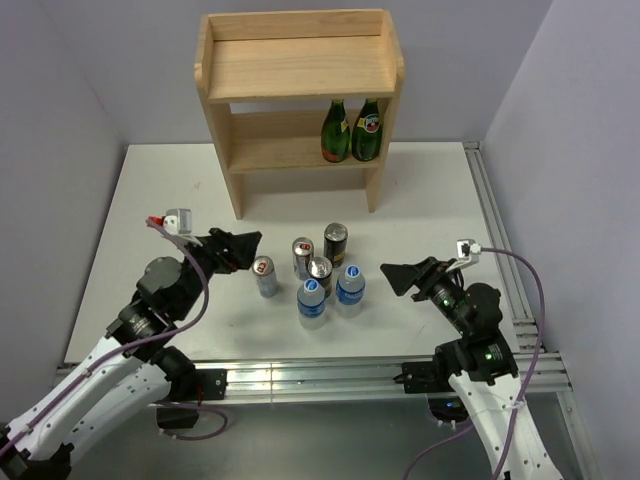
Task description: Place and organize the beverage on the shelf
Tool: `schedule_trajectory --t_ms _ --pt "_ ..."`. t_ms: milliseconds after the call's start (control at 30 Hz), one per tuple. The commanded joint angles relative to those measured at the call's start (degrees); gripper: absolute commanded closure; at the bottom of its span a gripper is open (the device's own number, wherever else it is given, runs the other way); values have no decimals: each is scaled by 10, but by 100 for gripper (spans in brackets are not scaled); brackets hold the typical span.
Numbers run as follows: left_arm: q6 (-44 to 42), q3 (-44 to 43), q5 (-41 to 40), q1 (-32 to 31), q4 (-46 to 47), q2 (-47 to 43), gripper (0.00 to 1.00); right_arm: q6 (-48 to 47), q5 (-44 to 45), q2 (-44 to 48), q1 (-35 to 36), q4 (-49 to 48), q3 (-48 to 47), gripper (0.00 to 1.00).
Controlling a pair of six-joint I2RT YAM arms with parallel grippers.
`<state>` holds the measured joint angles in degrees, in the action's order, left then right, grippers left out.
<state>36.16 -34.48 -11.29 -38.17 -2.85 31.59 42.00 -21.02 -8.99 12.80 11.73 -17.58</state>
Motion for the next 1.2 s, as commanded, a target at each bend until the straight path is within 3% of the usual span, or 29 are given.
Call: schedule_trajectory --t_ms 0,100,133,200,233,333,400,500,600,767,933,1067,1167 --pt "27 19 -191 -41 -62 30 4 -10 118 45 29 65 -17 0" --pt "32 29 -265 -116 -41 58 4 -25 150 23 43 85 -20 0" --pt "36 22 -315 -171 -40 68 2 -35 163 6 48 104 -28 0" --pt "55 0 -368 -228 -72 124 1 -29 187 -77 66 119 -52 0" --pt "69 -30 -431 -280 -91 147 1 -24 206 -106 79 129 -64 0" --pt "111 -85 -478 -356 -155 224 1 11 418 -173 209 177 -125 0" --pt "123 -102 -488 -371 -170 250 1 46 556 -204 325 202 -164 0" --pt "108 -117 -499 -388 -162 246 1 101 649 -258 404 252 -212 0" --pt "95 -126 -499 -396 -161 224 1 190 786 -285 533 316 -224 0" --pt "109 -126 -485 -404 -187 192 1 244 779 -325 601 288 -180 0" --pt "147 -105 -458 -468 -187 188 1 353 807 -366 698 307 -150 0" --pt "274 -106 -514 -599 -248 240 1 372 805 -374 707 308 -139 0" --pt "365 -127 -523 -646 -312 323 1 384 810 -362 709 309 -131 0"
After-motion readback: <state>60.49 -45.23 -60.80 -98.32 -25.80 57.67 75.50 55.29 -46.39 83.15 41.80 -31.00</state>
